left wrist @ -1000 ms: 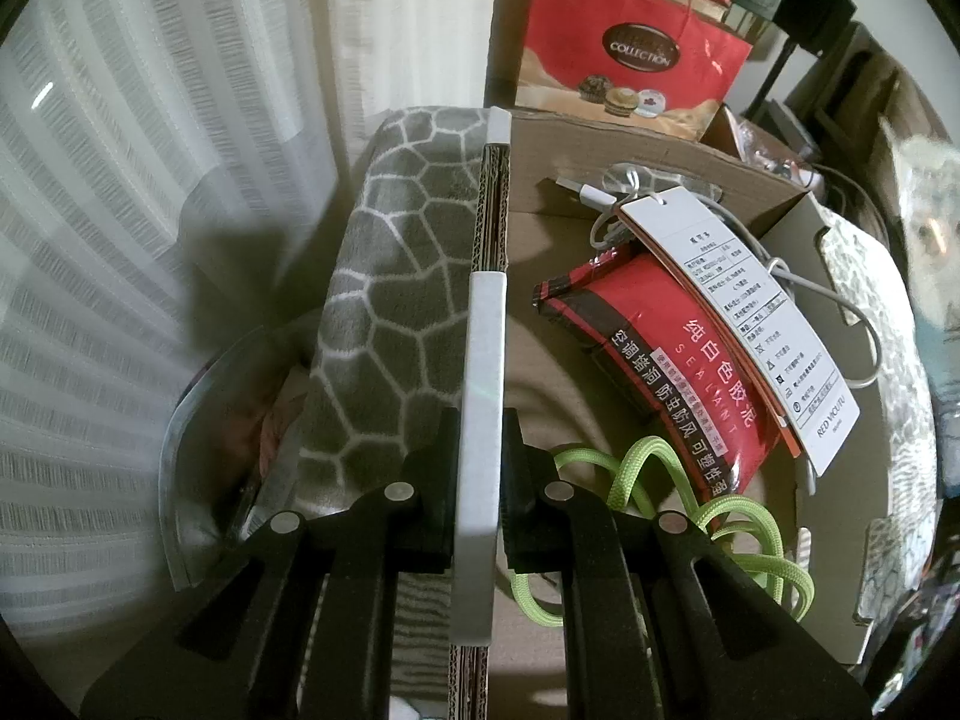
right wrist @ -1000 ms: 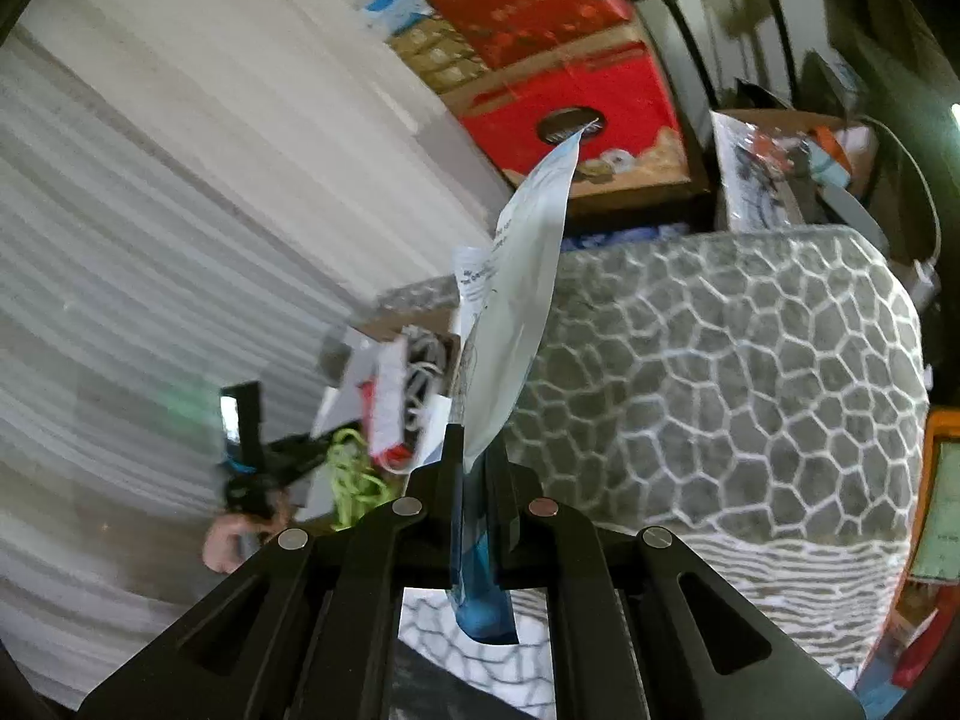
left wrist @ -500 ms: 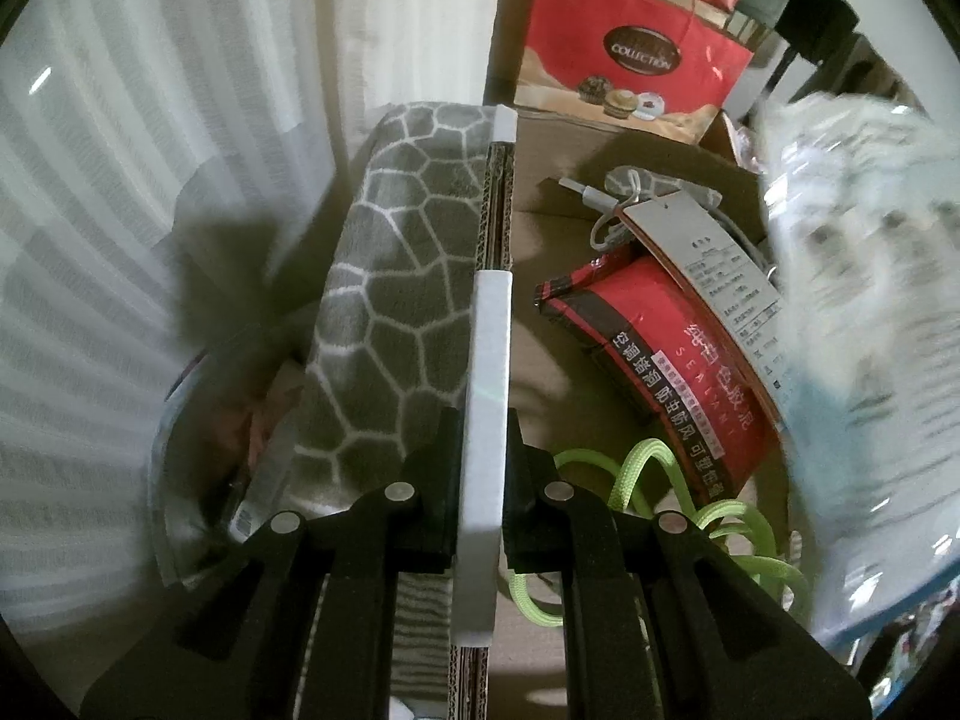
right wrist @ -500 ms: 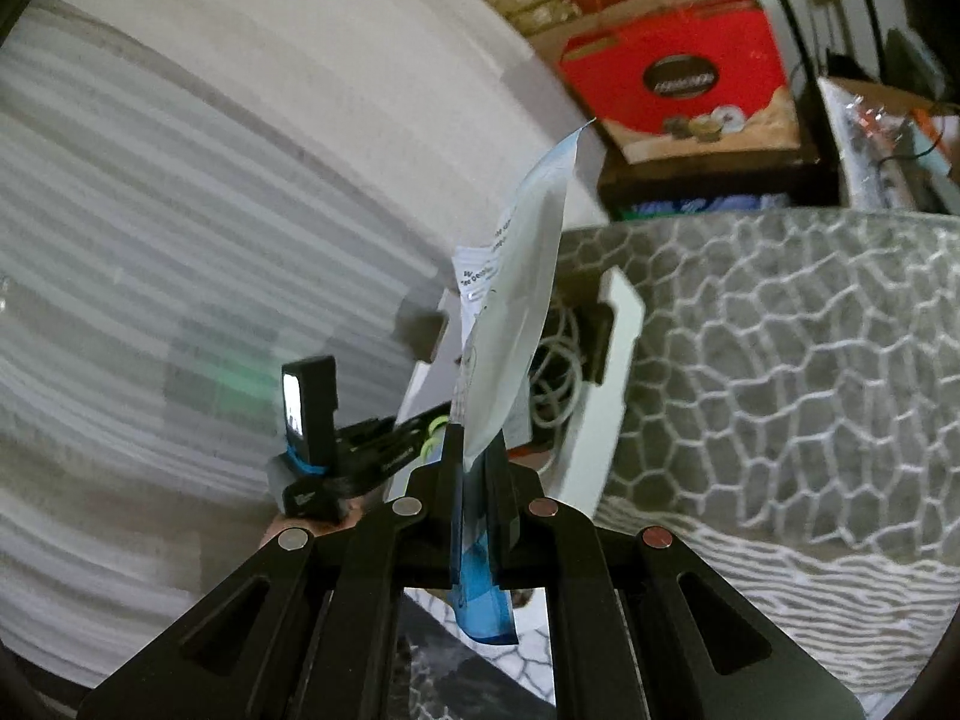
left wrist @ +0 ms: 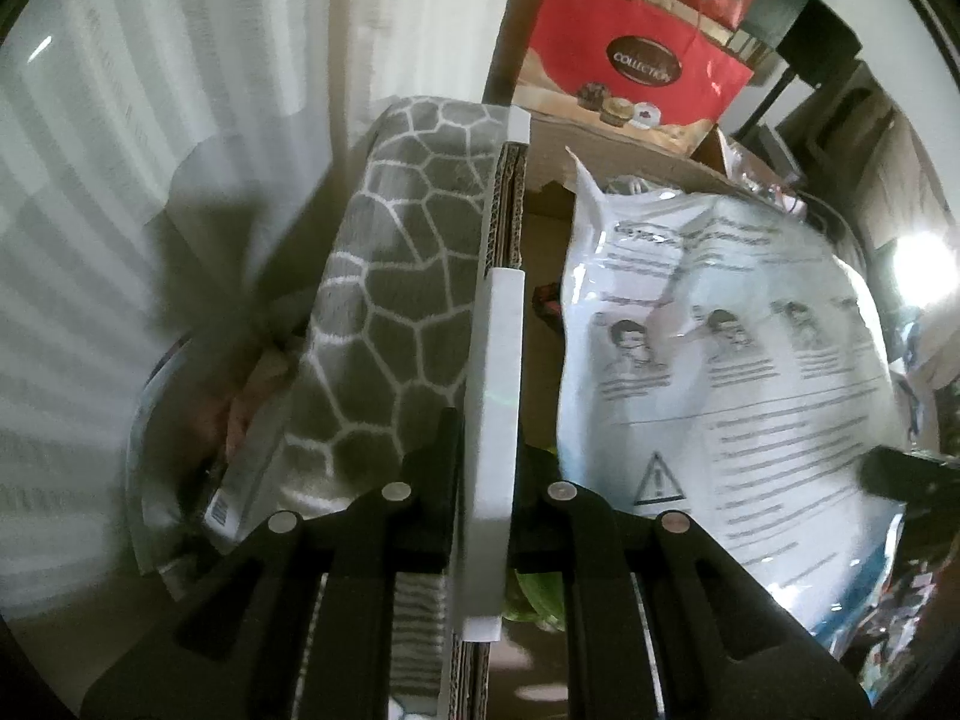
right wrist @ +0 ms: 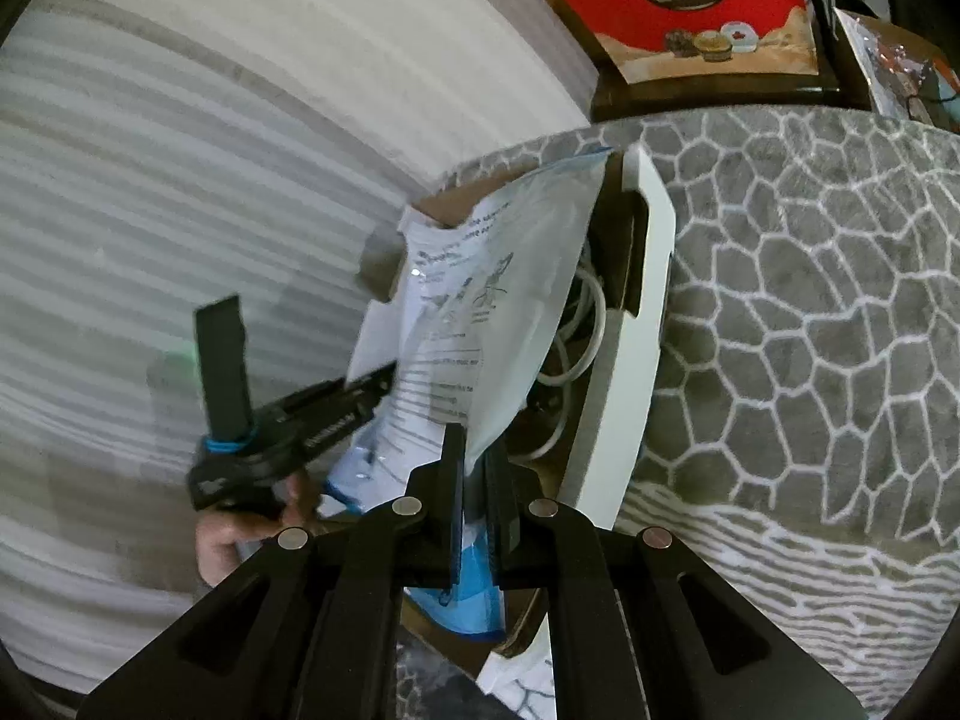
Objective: Organize objects
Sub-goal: 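Carry the mask bag over the box and lower it inside, then open the right gripper and release the mask bag into the box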
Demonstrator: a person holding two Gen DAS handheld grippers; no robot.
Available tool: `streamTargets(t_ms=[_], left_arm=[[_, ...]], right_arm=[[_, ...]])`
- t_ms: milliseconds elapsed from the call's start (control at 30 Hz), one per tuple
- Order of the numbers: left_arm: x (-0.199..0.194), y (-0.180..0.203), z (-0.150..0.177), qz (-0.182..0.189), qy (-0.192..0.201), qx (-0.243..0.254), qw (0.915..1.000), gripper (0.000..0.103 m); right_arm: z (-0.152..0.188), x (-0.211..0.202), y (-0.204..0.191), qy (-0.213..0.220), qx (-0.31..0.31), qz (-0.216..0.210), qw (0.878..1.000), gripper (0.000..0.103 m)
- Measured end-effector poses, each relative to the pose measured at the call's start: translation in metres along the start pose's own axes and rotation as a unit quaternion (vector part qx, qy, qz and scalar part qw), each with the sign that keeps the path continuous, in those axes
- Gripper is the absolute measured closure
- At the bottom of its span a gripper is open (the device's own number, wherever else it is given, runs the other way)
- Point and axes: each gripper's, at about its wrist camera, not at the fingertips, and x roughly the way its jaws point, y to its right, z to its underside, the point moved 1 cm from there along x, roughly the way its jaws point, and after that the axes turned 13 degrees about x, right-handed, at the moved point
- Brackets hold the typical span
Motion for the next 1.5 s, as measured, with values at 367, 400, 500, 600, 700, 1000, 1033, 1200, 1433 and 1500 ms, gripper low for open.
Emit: streamTargets(t_ms=[367, 400, 500, 600, 700, 1000, 1033, 1200, 1433, 1500], left_arm=[[0.000, 0.003, 0.000, -0.011, -0.003, 0.008, 0.9999, 0.091], [-0.001, 0.004, 0.000, -0.014, -0.003, 0.010, 0.9998, 0.091], [-0.001, 0.005, 0.001, -0.016, -0.004, 0.009, 0.9998, 0.091], [-0.001, 0.006, 0.000, -0.018, -0.007, 0.010, 0.9998, 0.092], [0.000, 0.006, 0.000, -0.016, -0.008, 0.009, 0.9998, 0.092], [0.000, 0.006, -0.001, -0.013, -0.008, 0.006, 0.9999, 0.092], [0.000, 0.006, -0.001, -0.013, -0.009, 0.005, 0.9999, 0.092], [-0.001, 0.005, -0.001, -0.008, -0.007, 0.000, 0.9999, 0.092], [-0.002, 0.007, -0.002, -0.017, -0.009, 0.007, 0.9998, 0.092], [-0.002, 0.007, -0.002, -0.017, -0.009, 0.006, 0.9998, 0.092]], right_arm=[[0.013, 0.025, -0.004, 0.004, -0.033, 0.067, 0.997, 0.096], [0.013, 0.027, -0.005, 0.004, -0.039, 0.074, 0.996, 0.095], [0.011, 0.031, -0.010, 0.002, -0.057, 0.099, 0.993, 0.090], [0.014, 0.025, -0.017, -0.004, -0.067, 0.109, 0.992, 0.076], [0.015, 0.013, -0.023, 0.004, -0.081, 0.118, 0.990, 0.064], [0.012, -0.012, -0.021, 0.034, -0.079, 0.120, 0.989, 0.064], [0.012, -0.009, -0.020, 0.032, -0.080, 0.120, 0.989, 0.076], [0.017, 0.012, -0.021, 0.020, -0.097, 0.142, 0.985, 0.089], [0.024, 0.031, -0.024, 0.014, -0.123, 0.171, 0.977, 0.091], [0.024, 0.032, -0.025, 0.013, -0.125, 0.175, 0.976, 0.091]])
